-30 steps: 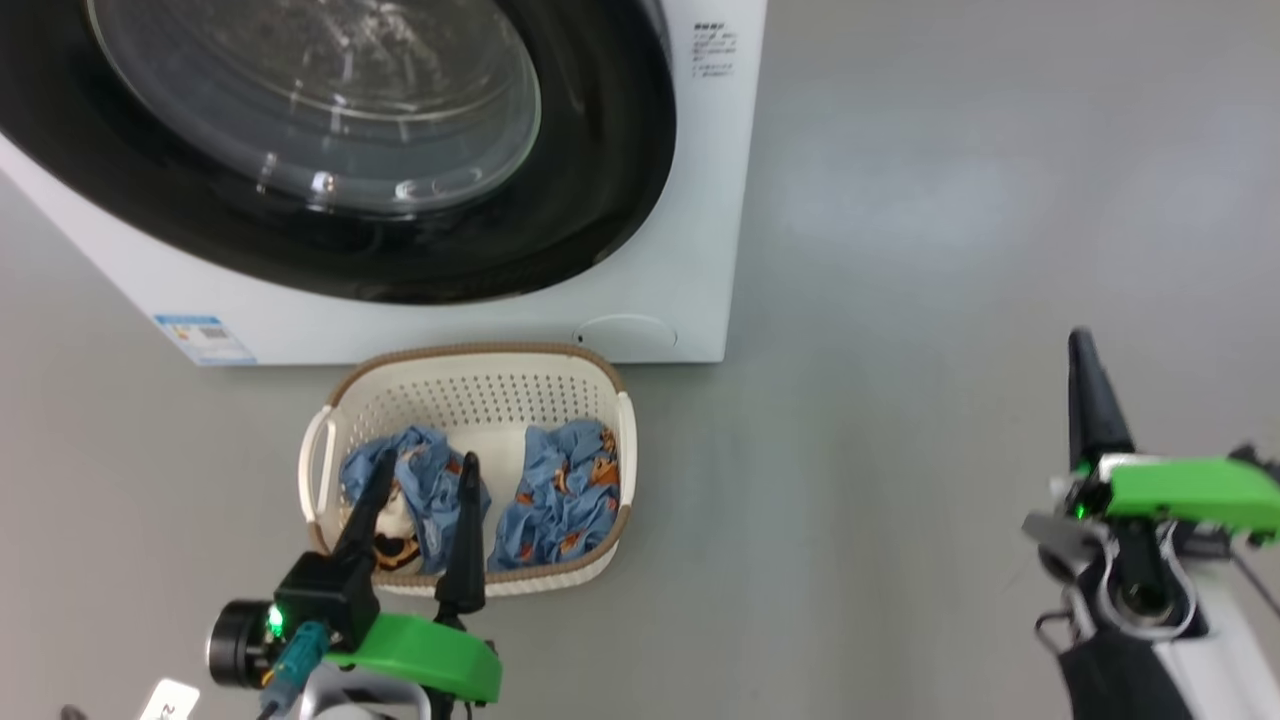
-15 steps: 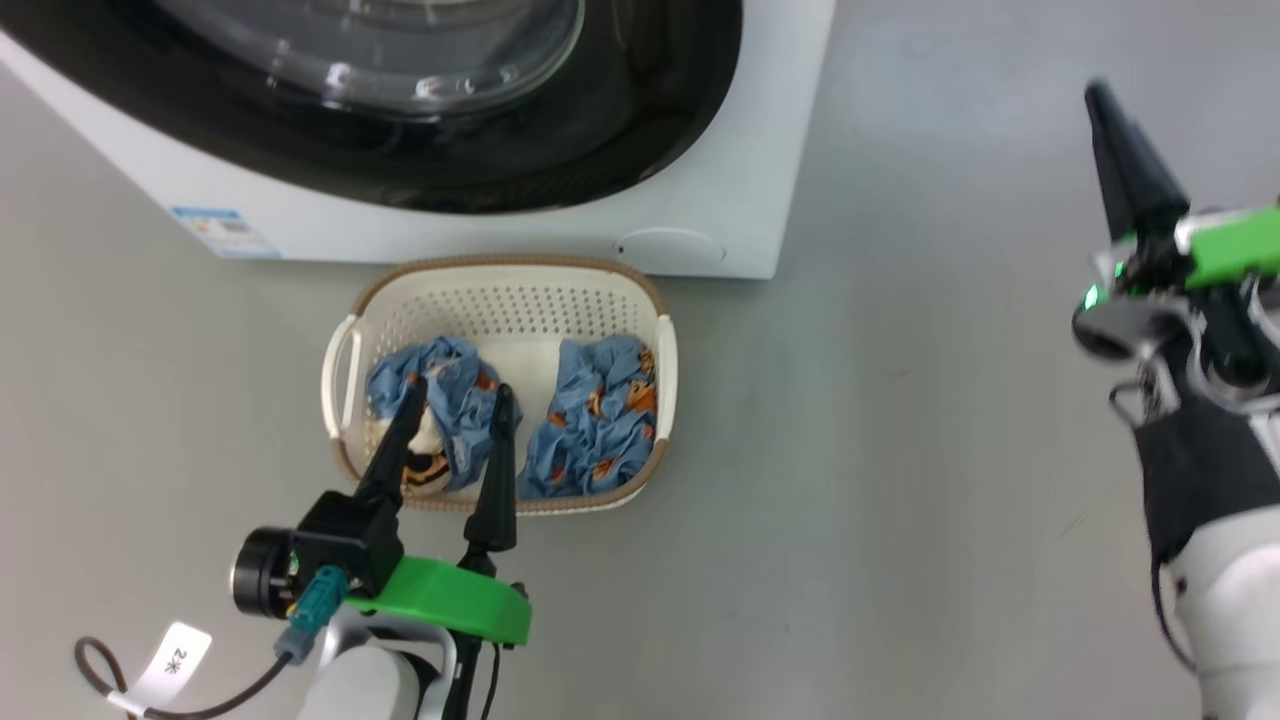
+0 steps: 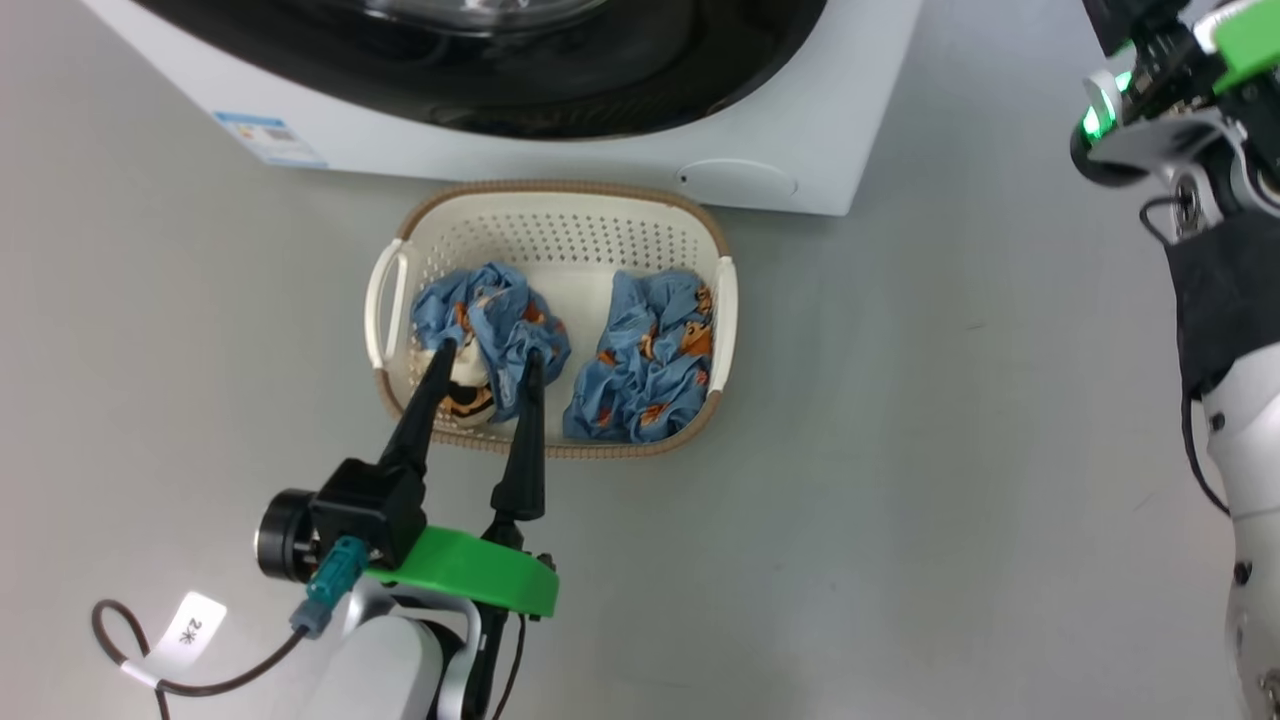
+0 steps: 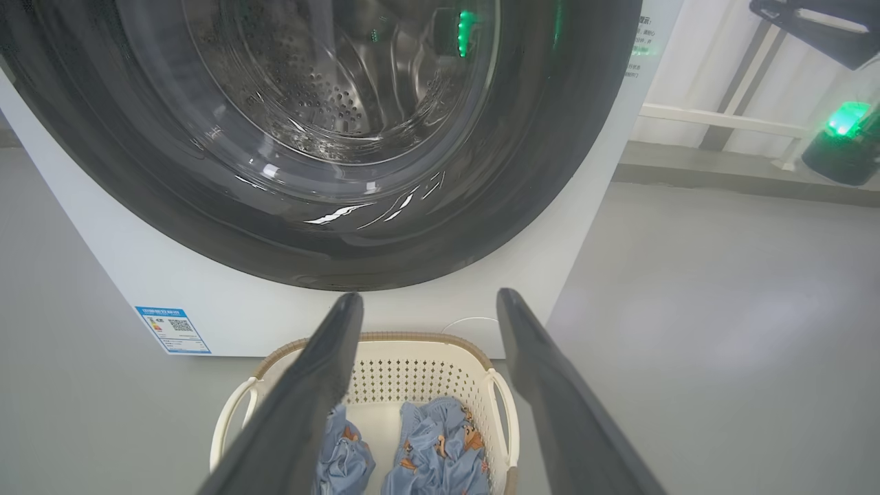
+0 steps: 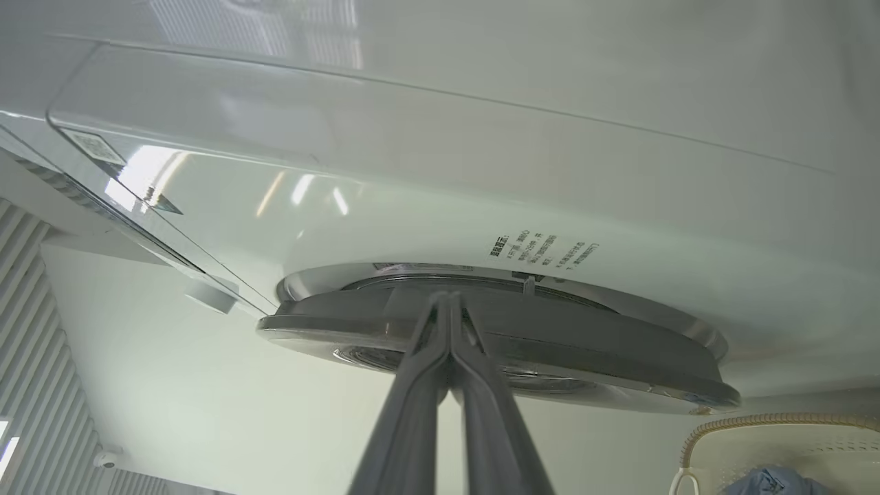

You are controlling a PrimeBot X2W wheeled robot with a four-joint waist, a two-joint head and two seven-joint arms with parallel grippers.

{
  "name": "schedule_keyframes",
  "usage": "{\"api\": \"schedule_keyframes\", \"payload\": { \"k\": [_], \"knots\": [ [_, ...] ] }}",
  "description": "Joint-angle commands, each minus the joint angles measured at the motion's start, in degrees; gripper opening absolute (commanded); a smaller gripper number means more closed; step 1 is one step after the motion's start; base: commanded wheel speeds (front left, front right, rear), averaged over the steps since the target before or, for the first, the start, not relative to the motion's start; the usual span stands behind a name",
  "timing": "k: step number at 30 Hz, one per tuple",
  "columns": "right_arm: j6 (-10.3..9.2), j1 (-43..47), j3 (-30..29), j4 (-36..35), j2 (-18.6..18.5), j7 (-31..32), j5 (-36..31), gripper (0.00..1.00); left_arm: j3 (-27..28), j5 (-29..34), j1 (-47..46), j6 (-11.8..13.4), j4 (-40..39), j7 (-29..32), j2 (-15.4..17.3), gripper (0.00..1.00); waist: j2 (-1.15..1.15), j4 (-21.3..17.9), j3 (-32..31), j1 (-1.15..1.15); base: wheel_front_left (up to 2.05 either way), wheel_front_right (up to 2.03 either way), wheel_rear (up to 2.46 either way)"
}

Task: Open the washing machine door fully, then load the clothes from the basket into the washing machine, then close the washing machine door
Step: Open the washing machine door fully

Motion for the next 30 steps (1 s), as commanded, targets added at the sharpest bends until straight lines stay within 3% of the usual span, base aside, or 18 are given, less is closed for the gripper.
{"api": "schedule_keyframes", "payload": {
  "k": [1, 13, 30],
  "knots": [
    [0.09, -2.76, 1.46, -0.06, 0.67, 1.58, 0.96, 0.0, 1.09, -0.45, -1.51, 0.42, -1.67, -0.36, 0.75, 1.0, 0.0, 1.36, 1.52, 0.0, 0.0, 0.0, 0.0],
    [0.09, -15.56, 5.61, 10.8, 1.98, 6.16, 1.55, 0.0, -1.07, -2.01, -2.68, 1.3, -2.55, -0.36, 0.75, 1.0, 0.0, 4.09, 4.76, 0.0, 0.0, 0.0, 0.0],
    [0.09, -25.92, 8.44, 22.97, 3.16, 10.06, 1.49, 0.0, -2.76, -3.53, -3.47, 2.04, -2.85, -0.36, 0.75, 1.0, 0.0, 6.16, 6.34, 0.0, 0.0, 0.0, 0.0]
  ]
}}
